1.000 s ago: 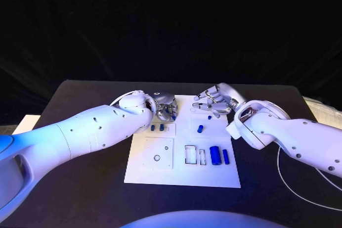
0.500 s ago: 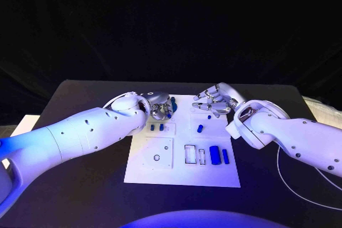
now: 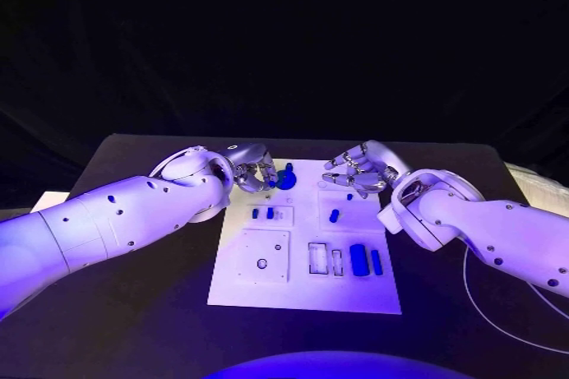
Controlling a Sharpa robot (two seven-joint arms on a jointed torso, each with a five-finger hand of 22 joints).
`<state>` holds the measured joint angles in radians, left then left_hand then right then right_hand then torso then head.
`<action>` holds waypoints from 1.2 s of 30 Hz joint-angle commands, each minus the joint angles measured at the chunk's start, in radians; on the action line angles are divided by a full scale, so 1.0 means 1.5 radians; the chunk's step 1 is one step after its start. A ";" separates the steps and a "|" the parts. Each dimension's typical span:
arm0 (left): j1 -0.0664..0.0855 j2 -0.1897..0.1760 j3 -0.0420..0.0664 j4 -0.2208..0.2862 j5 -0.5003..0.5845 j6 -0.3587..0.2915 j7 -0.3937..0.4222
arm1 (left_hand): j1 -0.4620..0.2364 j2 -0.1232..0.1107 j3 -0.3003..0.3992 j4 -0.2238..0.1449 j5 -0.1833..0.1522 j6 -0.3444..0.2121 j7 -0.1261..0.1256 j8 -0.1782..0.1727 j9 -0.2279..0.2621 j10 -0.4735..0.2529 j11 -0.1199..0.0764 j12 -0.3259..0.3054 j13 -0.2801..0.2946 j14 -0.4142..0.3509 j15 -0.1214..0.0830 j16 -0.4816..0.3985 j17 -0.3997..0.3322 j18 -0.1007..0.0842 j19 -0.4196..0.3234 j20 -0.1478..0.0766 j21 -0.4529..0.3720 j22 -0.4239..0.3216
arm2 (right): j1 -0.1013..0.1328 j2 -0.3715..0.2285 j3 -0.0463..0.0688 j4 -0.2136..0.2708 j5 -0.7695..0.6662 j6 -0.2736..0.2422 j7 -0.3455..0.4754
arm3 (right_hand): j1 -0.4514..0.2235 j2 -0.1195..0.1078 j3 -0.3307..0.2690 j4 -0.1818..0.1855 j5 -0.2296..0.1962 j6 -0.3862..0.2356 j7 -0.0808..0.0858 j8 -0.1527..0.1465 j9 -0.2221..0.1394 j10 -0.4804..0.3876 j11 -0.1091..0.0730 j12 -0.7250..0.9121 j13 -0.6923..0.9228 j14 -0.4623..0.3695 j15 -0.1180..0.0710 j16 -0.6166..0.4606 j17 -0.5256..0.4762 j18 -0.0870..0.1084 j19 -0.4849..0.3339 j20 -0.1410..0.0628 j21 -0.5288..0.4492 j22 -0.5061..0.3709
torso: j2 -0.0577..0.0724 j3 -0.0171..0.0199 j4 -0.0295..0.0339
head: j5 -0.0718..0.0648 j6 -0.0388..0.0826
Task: Assemble the parts on the task board
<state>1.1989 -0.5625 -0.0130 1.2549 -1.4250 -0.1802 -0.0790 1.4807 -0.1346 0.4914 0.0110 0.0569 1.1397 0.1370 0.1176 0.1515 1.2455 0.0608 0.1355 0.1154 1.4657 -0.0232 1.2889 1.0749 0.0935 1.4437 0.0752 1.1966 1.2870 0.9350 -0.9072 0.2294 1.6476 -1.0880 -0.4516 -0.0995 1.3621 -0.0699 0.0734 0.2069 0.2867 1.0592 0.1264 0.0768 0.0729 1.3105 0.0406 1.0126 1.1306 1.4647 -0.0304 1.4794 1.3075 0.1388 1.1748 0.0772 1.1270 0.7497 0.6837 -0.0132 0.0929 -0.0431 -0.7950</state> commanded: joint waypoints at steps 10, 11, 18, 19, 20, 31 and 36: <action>0.003 -0.022 0.002 0.007 0.044 0.080 -0.031 | -0.019 -0.004 0.009 0.000 0.000 0.004 0.000 -0.009 -0.003 0.002 0.001 -0.011 -0.001 0.014 0.001 0.002 -0.006 -0.006 0.001 0.003 0.003 0.002 | -0.003 0.000 0.000 -0.001 0.000 0.008 0.006 | 0.001 0.005 0.000 0.004 0.004 0.002 0.001 0.000 -0.001 -0.006 0.000 -0.001 -0.001 0.048 0.000 -0.004 0.076 0.007 -0.003 0.001 -0.004 0.000 | 0.002 -0.0001 -0.0019 | 0.002 -0.001; 0.003 -0.022 0.002 0.006 0.044 0.083 -0.031 | -0.019 -0.004 0.009 0.000 0.000 0.004 0.000 -0.009 -0.003 0.002 0.001 -0.011 -0.001 0.014 0.001 0.002 -0.006 -0.006 0.001 0.003 0.003 0.002 | -0.003 0.000 0.000 -0.001 0.001 0.008 0.006 | 0.001 0.005 0.000 0.004 0.004 0.002 0.001 0.000 -0.001 -0.006 0.000 -0.001 -0.001 0.048 0.000 -0.004 0.076 0.007 -0.003 0.001 -0.004 0.000 | 0.002 -0.0002 -0.0018 | 0.002 -0.001; 0.002 -0.018 0.001 0.001 0.044 0.091 -0.030 | -0.022 -0.004 0.010 0.000 0.000 0.004 0.000 -0.010 -0.003 0.002 0.002 -0.013 -0.001 0.014 0.002 0.002 -0.008 -0.006 0.001 0.003 0.003 0.003 | -0.004 0.000 0.000 -0.001 0.001 0.008 0.006 | 0.001 0.005 0.000 0.004 0.004 0.002 0.001 0.000 -0.001 -0.006 0.000 -0.001 -0.001 0.048 0.000 -0.004 0.076 0.007 -0.003 0.001 -0.004 0.000 | 0.002 0.0000 -0.0014 | 0.002 -0.002; 0.001 -0.017 0.001 0.000 0.044 0.090 -0.029 | -0.022 -0.004 0.010 0.000 0.000 0.004 0.000 -0.010 -0.003 0.002 0.002 -0.013 -0.001 0.014 0.002 0.002 -0.008 -0.006 0.001 0.003 0.003 0.003 | -0.004 0.000 0.000 -0.001 0.001 0.008 0.006 | 0.001 0.005 0.000 0.004 0.004 0.002 0.001 0.000 -0.001 -0.006 0.000 -0.001 -0.001 0.048 0.000 -0.004 0.076 0.007 -0.003 0.001 -0.004 0.000 | 0.002 -0.0002 -0.0017 | 0.002 -0.002; 0.001 -0.015 0.001 0.000 0.044 0.090 -0.028 | -0.022 -0.004 0.010 0.000 0.000 0.004 0.000 -0.010 -0.003 0.002 0.002 -0.013 -0.001 0.014 0.002 0.002 -0.008 -0.006 0.001 0.003 0.003 0.003 | -0.004 0.000 0.000 -0.001 0.001 0.008 0.006 | 0.001 0.005 0.000 0.004 0.004 0.002 0.001 0.000 -0.001 -0.006 0.000 -0.001 -0.001 0.048 0.000 -0.004 0.076 0.007 -0.003 0.001 -0.004 0.000 | 0.002 -0.0004 -0.0018 | 0.002 -0.002; -0.001 -0.008 0.001 -0.004 0.033 0.077 -0.025 | -0.024 -0.005 0.010 0.000 0.000 0.004 0.000 -0.010 -0.004 0.002 0.002 -0.013 0.000 0.014 0.002 0.002 -0.008 -0.006 0.001 0.003 0.002 0.002 | -0.004 0.000 0.000 -0.001 0.001 0.009 0.006 | 0.001 0.005 0.000 0.004 0.004 0.002 0.001 0.000 -0.001 -0.006 0.000 -0.001 -0.001 0.048 0.000 -0.004 0.076 0.007 -0.003 0.001 -0.004 0.000 | 0.002 0.0001 -0.0015 | 0.003 -0.003; -0.001 -0.005 0.001 -0.005 0.020 0.075 -0.027 | -0.024 -0.005 0.011 0.000 0.000 0.004 0.000 -0.010 -0.004 0.003 0.001 -0.013 0.000 0.014 0.002 0.002 -0.008 -0.006 0.001 0.003 0.002 0.002 | -0.004 0.001 0.000 0.000 0.001 0.009 0.006 | 0.001 0.005 0.000 0.004 0.004 0.002 0.001 0.000 -0.001 -0.006 0.000 -0.001 -0.001 0.048 0.000 -0.004 0.076 0.007 -0.003 0.001 -0.004 0.000 | 0.002 -0.0001 -0.0013 | 0.003 -0.003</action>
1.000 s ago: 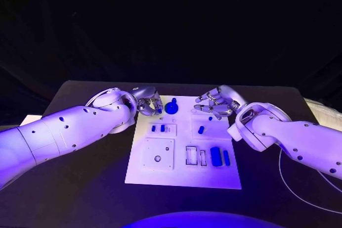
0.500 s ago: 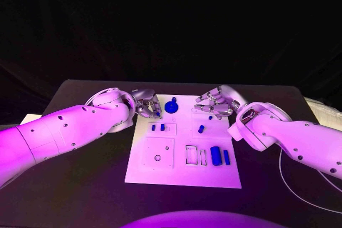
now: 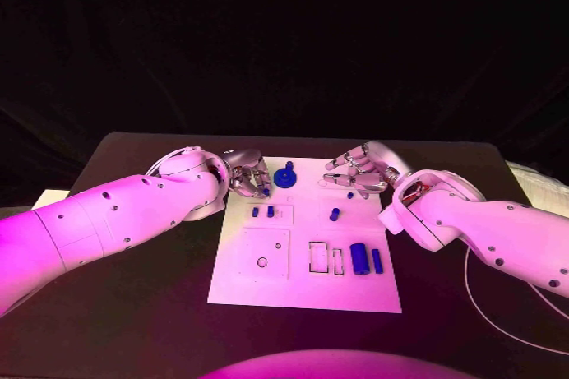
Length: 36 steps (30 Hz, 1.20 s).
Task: Assemble the parts on the task board
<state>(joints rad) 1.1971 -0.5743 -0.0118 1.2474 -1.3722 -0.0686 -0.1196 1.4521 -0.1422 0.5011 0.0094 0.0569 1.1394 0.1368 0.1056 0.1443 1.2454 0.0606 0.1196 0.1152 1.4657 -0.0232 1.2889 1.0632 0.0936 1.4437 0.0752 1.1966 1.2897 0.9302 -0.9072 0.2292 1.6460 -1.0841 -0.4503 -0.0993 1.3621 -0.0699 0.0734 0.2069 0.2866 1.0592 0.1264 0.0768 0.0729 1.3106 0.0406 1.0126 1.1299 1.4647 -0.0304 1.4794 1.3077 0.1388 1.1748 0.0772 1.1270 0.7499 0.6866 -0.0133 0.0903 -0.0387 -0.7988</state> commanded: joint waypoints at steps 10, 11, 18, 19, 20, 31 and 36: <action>-0.001 0.009 0.000 -0.004 -0.025 0.014 -0.006 | -0.005 0.000 0.004 0.001 0.000 0.004 0.000 -0.002 0.001 0.003 0.002 -0.003 0.000 0.014 0.002 0.002 -0.001 -0.006 0.001 0.003 0.002 0.000 | -0.001 0.001 0.000 0.000 -0.001 0.009 0.006 | 0.001 0.005 0.000 0.004 0.004 0.002 0.001 0.000 -0.001 -0.006 0.000 -0.001 -0.001 0.048 0.000 -0.004 0.076 0.007 -0.003 0.001 -0.004 -0.001 | 0.000 -0.0001 -0.0002 | 0.000 -0.003; -0.001 0.009 0.000 -0.004 -0.026 0.016 -0.008 | -0.005 0.000 0.004 0.001 0.000 0.004 0.000 -0.002 0.001 0.003 0.002 -0.003 0.000 0.014 0.002 0.002 -0.001 -0.006 0.001 0.003 0.002 0.000 | -0.001 0.001 0.000 0.000 -0.001 0.009 0.006 | 0.001 0.005 0.000 0.004 0.004 0.002 0.001 0.000 -0.001 -0.006 0.000 -0.001 -0.001 0.048 0.000 -0.004 0.076 0.007 -0.003 0.001 -0.004 -0.001 | 0.000 -0.0001 -0.0002 | 0.000 -0.003; -0.001 0.009 0.000 -0.005 -0.034 0.026 -0.022 | -0.004 0.000 0.006 -0.001 0.000 0.005 0.000 -0.003 0.001 0.003 0.001 -0.003 0.000 0.014 0.002 0.001 -0.002 -0.006 0.001 0.003 0.002 0.000 | -0.001 0.002 0.000 0.000 -0.001 0.009 0.006 | 0.001 0.005 0.000 0.004 0.004 0.002 0.001 0.000 -0.001 -0.006 0.000 -0.001 -0.001 0.048 0.000 -0.004 0.076 0.007 -0.003 0.001 -0.004 -0.001 | 0.000 -0.0001 0.0005 | -0.001 -0.005; -0.001 0.009 0.000 -0.005 -0.034 0.026 -0.023 | -0.004 0.000 0.006 -0.001 0.000 0.005 0.000 -0.003 0.001 0.003 0.001 -0.003 0.000 0.014 0.002 0.001 -0.002 -0.006 0.001 0.003 0.002 0.000 | -0.001 0.002 0.000 -0.001 -0.001 0.009 0.006 | 0.001 0.005 0.000 0.004 0.004 0.002 0.001 0.000 -0.001 -0.006 0.000 -0.001 -0.001 0.048 0.000 -0.004 0.076 0.007 -0.003 0.001 -0.004 -0.001 | 0.000 -0.0001 0.0005 | -0.001 -0.005; -0.001 0.009 0.000 -0.005 -0.035 0.026 -0.024 | -0.005 0.000 0.006 -0.001 0.000 0.005 0.000 -0.003 0.001 0.003 0.001 -0.003 0.000 0.013 0.002 0.001 -0.003 -0.006 0.000 0.003 0.001 0.000 | -0.001 0.002 0.000 -0.001 -0.001 0.009 0.006 | 0.001 0.005 0.000 0.004 0.004 0.002 0.001 0.000 -0.001 -0.006 0.000 -0.001 -0.001 0.048 0.000 -0.004 0.076 0.007 -0.003 0.001 -0.004 -0.001 | 0.000 -0.0001 0.0007 | -0.001 -0.005; -0.001 0.011 0.000 -0.007 -0.036 0.024 -0.026 | -0.005 0.000 0.006 -0.001 0.000 0.005 0.000 -0.003 0.001 0.003 0.001 -0.004 0.000 0.013 0.002 0.001 -0.003 -0.006 0.000 0.003 0.001 0.000 | -0.002 0.003 0.000 -0.002 -0.001 0.009 0.006 | 0.001 0.005 0.000 0.004 0.004 0.002 0.001 0.000 -0.001 -0.006 0.000 -0.001 -0.001 0.048 0.000 -0.004 0.076 0.007 -0.003 0.001 -0.004 -0.001 | 0.000 0.0002 0.0000 | 0.000 -0.006; -0.001 0.012 0.000 -0.007 -0.036 0.024 -0.023 | -0.005 0.000 0.006 -0.001 0.000 0.005 0.000 -0.003 0.001 0.003 0.001 -0.004 0.000 0.013 0.002 0.001 -0.003 -0.006 0.000 0.003 0.001 0.000 | -0.002 0.004 0.000 -0.002 -0.001 0.009 0.007 | 0.001 0.005 0.000 0.004 0.004 0.002 0.001 0.000 -0.001 -0.006 0.000 -0.001 -0.001 0.048 0.000 -0.004 0.076 0.007 -0.003 0.001 -0.004 -0.001 | 0.000 0.0002 0.0001 | 0.000 -0.007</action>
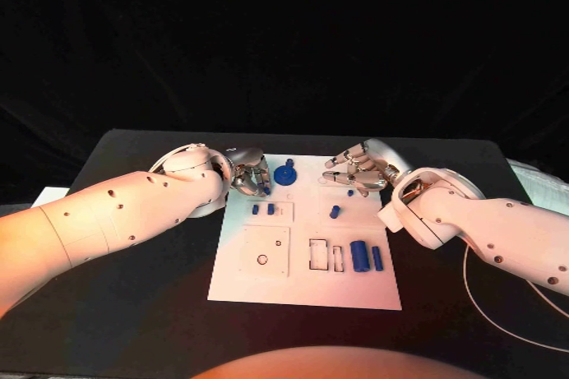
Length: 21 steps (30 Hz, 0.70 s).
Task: Assemble the parts on the task board
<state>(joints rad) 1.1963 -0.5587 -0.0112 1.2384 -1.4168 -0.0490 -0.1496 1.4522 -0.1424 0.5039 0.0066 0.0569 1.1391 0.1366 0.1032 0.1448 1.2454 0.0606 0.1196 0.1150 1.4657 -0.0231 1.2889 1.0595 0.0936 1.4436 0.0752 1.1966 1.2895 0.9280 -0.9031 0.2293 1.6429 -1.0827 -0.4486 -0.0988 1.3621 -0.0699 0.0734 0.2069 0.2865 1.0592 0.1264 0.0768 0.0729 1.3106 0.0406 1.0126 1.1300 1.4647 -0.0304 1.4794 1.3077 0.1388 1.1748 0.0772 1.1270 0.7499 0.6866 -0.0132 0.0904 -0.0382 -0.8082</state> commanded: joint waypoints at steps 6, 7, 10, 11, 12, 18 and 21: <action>-0.001 0.003 0.000 0.000 -0.006 0.011 -0.002 | -0.005 0.000 0.004 0.001 0.000 0.006 0.000 -0.001 0.000 0.004 0.001 -0.004 0.000 0.013 0.001 0.001 -0.001 -0.006 0.001 0.003 0.002 0.001 | -0.002 0.002 0.000 0.000 -0.002 0.008 0.007 | 0.000 0.004 0.000 0.006 0.008 0.002 0.001 0.000 -0.001 -0.006 0.000 -0.001 -0.001 0.048 0.000 -0.004 0.077 0.007 -0.003 0.001 -0.005 -0.001 | 0.000 0.0002 0.0000 | -0.001 -0.002; -0.001 0.003 0.000 0.000 -0.006 0.012 -0.002 | -0.005 0.000 0.004 0.001 0.000 0.006 0.000 -0.001 0.000 0.004 0.001 -0.004 0.000 0.013 0.001 0.001 -0.001 -0.006 0.001 0.003 0.002 0.001 | -0.002 0.002 0.000 0.000 -0.002 0.009 0.007 | 0.000 0.004 0.000 0.006 0.008 0.002 0.001 0.000 -0.001 -0.006 0.000 -0.001 -0.001 0.048 0.000 -0.004 0.077 0.007 -0.003 0.001 -0.005 -0.001 | 0.000 0.0002 0.0000 | -0.001 -0.002; -0.001 0.003 0.000 0.000 -0.005 0.015 -0.004 | -0.005 0.000 0.004 0.001 0.000 0.006 0.000 -0.001 0.000 0.004 0.001 -0.004 0.000 0.013 0.001 0.001 -0.001 -0.006 0.001 0.003 0.002 0.001 | -0.003 0.002 0.000 -0.001 -0.002 0.009 0.007 | 0.000 0.004 0.000 0.006 0.008 0.002 0.001 0.000 -0.001 -0.006 0.000 -0.001 -0.001 0.048 0.000 -0.004 0.077 0.007 -0.003 0.001 -0.005 -0.001 | 0.000 0.0003 -0.0002 | -0.001 -0.003; -0.001 0.003 0.000 0.000 -0.005 0.016 -0.004 | -0.005 0.000 0.004 0.001 0.000 0.006 0.000 -0.001 0.000 0.004 0.001 -0.004 0.000 0.013 0.001 0.001 -0.001 -0.006 0.001 0.003 0.002 0.001 | -0.003 0.002 0.000 -0.001 -0.002 0.009 0.007 | 0.000 0.004 0.000 0.006 0.008 0.002 0.001 0.000 -0.001 -0.006 0.000 -0.001 -0.001 0.048 0.000 -0.004 0.077 0.007 -0.003 0.001 -0.005 -0.001 | 0.000 0.0003 -0.0002 | -0.001 -0.003; -0.001 0.004 0.000 0.000 -0.005 0.017 -0.005 | -0.005 0.000 0.004 0.001 0.000 0.006 0.000 -0.001 0.000 0.004 0.001 -0.004 0.000 0.013 0.001 0.001 -0.001 -0.006 0.001 0.003 0.002 0.001 | -0.003 0.002 0.000 -0.001 -0.002 0.009 0.007 | 0.000 0.004 0.000 0.006 0.008 0.002 0.001 0.000 -0.001 -0.006 0.000 -0.001 -0.001 0.048 0.000 -0.004 0.077 0.007 -0.003 0.001 -0.005 -0.001 | 0.000 0.0002 -0.0002 | -0.001 -0.003; -0.001 0.004 -0.001 -0.001 -0.005 0.025 -0.010 | -0.005 0.000 0.004 0.001 0.000 0.006 0.000 -0.001 0.000 0.004 0.001 -0.004 0.000 0.013 0.001 0.001 -0.001 -0.006 0.001 0.003 0.002 0.001 | -0.003 0.002 0.000 -0.001 -0.002 0.009 0.007 | 0.000 0.004 0.000 0.006 0.008 0.002 0.001 0.000 -0.001 -0.006 0.000 -0.001 -0.001 0.048 0.000 -0.004 0.077 0.007 -0.003 0.001 -0.005 -0.001 | 0.000 0.0001 -0.0001 | -0.001 -0.005; -0.001 0.004 -0.001 -0.001 -0.005 0.028 -0.013 | -0.006 0.000 0.004 0.001 -0.001 0.006 0.000 -0.002 0.000 0.004 0.001 -0.004 0.000 0.013 0.001 0.001 -0.002 -0.006 0.001 0.003 0.002 0.001 | -0.003 0.001 0.000 -0.001 -0.002 0.009 0.007 | 0.000 0.004 0.000 0.006 0.008 0.002 0.001 0.000 -0.001 -0.006 0.000 -0.001 -0.001 0.048 0.000 -0.004 0.077 0.007 -0.003 0.001 -0.005 -0.001 | 0.000 0.0001 0.0000 | -0.001 -0.007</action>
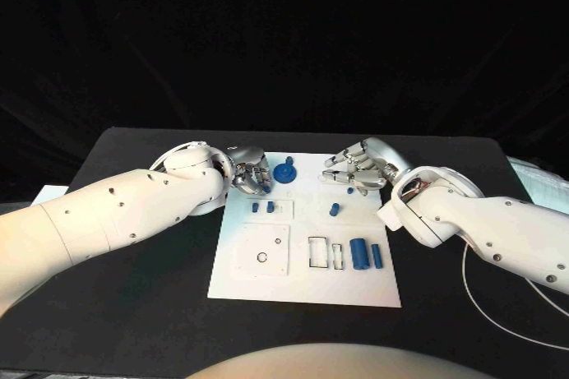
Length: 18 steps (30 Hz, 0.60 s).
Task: Assemble the parts on the task board
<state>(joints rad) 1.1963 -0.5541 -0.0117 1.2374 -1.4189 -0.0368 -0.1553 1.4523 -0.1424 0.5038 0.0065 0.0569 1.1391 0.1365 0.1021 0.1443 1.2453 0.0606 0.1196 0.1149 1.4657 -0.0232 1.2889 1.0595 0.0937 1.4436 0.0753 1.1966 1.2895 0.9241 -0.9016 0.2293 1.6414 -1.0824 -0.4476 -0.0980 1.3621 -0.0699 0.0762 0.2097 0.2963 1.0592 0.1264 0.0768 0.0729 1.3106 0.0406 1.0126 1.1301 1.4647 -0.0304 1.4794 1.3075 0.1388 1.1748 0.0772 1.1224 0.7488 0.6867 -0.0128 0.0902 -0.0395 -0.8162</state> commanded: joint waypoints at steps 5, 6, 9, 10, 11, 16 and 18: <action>-0.001 0.001 -0.001 -0.001 -0.004 0.018 -0.009 | -0.008 -0.001 0.004 0.000 -0.001 0.005 0.000 -0.002 0.000 0.004 0.002 -0.005 0.001 0.013 0.002 0.001 -0.002 -0.006 0.000 0.003 0.002 0.001 | -0.001 0.001 0.000 0.000 -0.002 0.008 0.007 | 0.000 0.004 -0.001 0.004 0.002 0.002 0.001 0.000 -0.001 -0.006 0.000 -0.001 -0.001 0.048 0.000 -0.004 0.076 0.007 -0.003 0.001 -0.002 0.000 | 0.000 -0.0002 0.0000 | 0.000 -0.002; -0.001 0.001 -0.001 -0.001 -0.004 0.017 -0.009 | -0.009 -0.002 0.005 0.000 -0.001 0.005 0.000 -0.002 0.000 0.003 0.002 -0.005 0.001 0.013 0.002 0.001 -0.003 -0.006 0.000 0.003 0.002 0.001 | -0.001 0.001 0.000 0.000 -0.002 0.008 0.007 | 0.000 0.004 -0.001 0.004 0.002 0.002 0.001 0.000 -0.001 -0.006 0.000 -0.001 -0.001 0.048 0.000 -0.004 0.076 0.007 -0.003 0.001 -0.002 0.000 | 0.000 -0.0002 0.0001 | 0.000 -0.002; -0.001 0.002 -0.001 0.000 -0.004 0.013 -0.009 | -0.011 -0.004 0.007 -0.001 0.000 0.002 0.001 -0.006 -0.002 0.000 0.003 -0.009 0.000 0.013 0.003 0.001 -0.004 -0.006 0.000 0.004 0.001 0.001 | -0.001 0.001 0.000 -0.001 -0.002 0.009 0.006 | 0.000 0.004 -0.001 0.004 0.002 0.002 0.001 0.000 -0.001 -0.006 0.000 -0.001 -0.001 0.048 0.000 -0.004 0.076 0.007 -0.003 0.001 -0.002 0.000 | 0.000 -0.0003 0.0002 | 0.000 -0.002; -0.001 0.002 -0.001 0.000 -0.004 0.012 -0.009 | -0.012 -0.004 0.008 -0.002 0.000 -0.001 0.002 -0.008 -0.003 -0.001 0.004 -0.011 0.000 0.012 0.003 0.001 -0.005 -0.006 0.000 0.004 0.001 0.002 | -0.001 0.001 0.000 -0.001 -0.002 0.009 0.006 | 0.000 0.004 -0.001 0.004 0.002 0.002 0.001 0.000 -0.001 -0.006 0.000 -0.001 -0.001 0.048 0.000 -0.004 0.076 0.007 -0.003 0.001 -0.002 0.000 | 0.000 -0.0003 0.0001 | -0.001 -0.002; -0.001 0.001 -0.001 0.000 -0.004 0.010 -0.009 | -0.013 -0.005 0.009 -0.002 0.000 -0.002 0.003 -0.009 -0.004 -0.002 0.004 -0.012 0.000 0.012 0.003 0.001 -0.005 -0.006 0.000 0.005 0.002 0.002 | -0.001 0.001 0.000 -0.001 -0.002 0.009 0.006 | 0.000 0.004 -0.001 0.004 0.002 0.002 0.001 0.000 -0.001 -0.006 0.000 -0.001 -0.001 0.048 0.000 -0.004 0.076 0.007 -0.003 0.001 -0.002 0.000 | 0.000 -0.0003 0.0000 | -0.001 -0.002; -0.001 0.001 -0.001 -0.002 -0.003 0.008 -0.012 | -0.020 -0.010 0.015 -0.003 0.000 -0.017 0.008 -0.020 -0.010 -0.010 0.009 -0.020 -0.002 0.012 0.007 0.002 -0.007 -0.006 -0.001 0.007 0.001 0.003 | -0.002 0.001 0.000 -0.001 -0.002 0.010 0.006 | 0.000 0.004 -0.001 0.004 0.002 0.002 0.001 0.000 -0.001 -0.006 0.000 -0.001 -0.001 0.048 0.000 -0.004 0.076 0.007 -0.003 0.001 -0.002 0.000 | -0.001 0.0000 0.0001 | -0.001 -0.002; -0.001 0.001 -0.001 -0.003 -0.002 0.006 -0.012 | -0.024 -0.014 0.020 -0.004 0.000 -0.037 0.012 -0.028 -0.018 -0.014 0.012 -0.025 -0.003 0.012 0.010 0.003 -0.009 -0.006 -0.001 0.009 0.000 0.003 | -0.002 0.001 0.000 -0.001 -0.002 0.010 0.006 | 0.000 0.004 -0.001 0.004 0.002 0.002 0.001 0.000 -0.001 -0.006 0.000 -0.001 -0.001 0.048 0.000 -0.004 0.076 0.007 -0.003 0.001 -0.002 0.000 | -0.001 -0.0001 0.0004 | -0.001 -0.002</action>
<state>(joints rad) 1.1952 -0.5538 -0.0128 1.2335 -1.4197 -0.0331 -0.1664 1.4219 -0.1647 0.5296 0.0010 0.0570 1.0910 0.1519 0.0645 0.1200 1.2270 0.0786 0.0864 0.1113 1.4655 -0.0155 1.2889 1.0470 0.0937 1.4435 0.0825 1.1966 1.2935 0.9225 -0.9005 0.2293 1.6390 -1.0823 -0.4463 -0.0976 1.3621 -0.0699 0.0762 0.2097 0.2962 1.0592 0.1264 0.0768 0.0729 1.3106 0.0406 1.0126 1.1287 1.4647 -0.0304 1.4794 1.3074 0.1388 1.1748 0.0772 1.1224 0.7488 0.6861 -0.0131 0.0903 -0.0408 -0.8188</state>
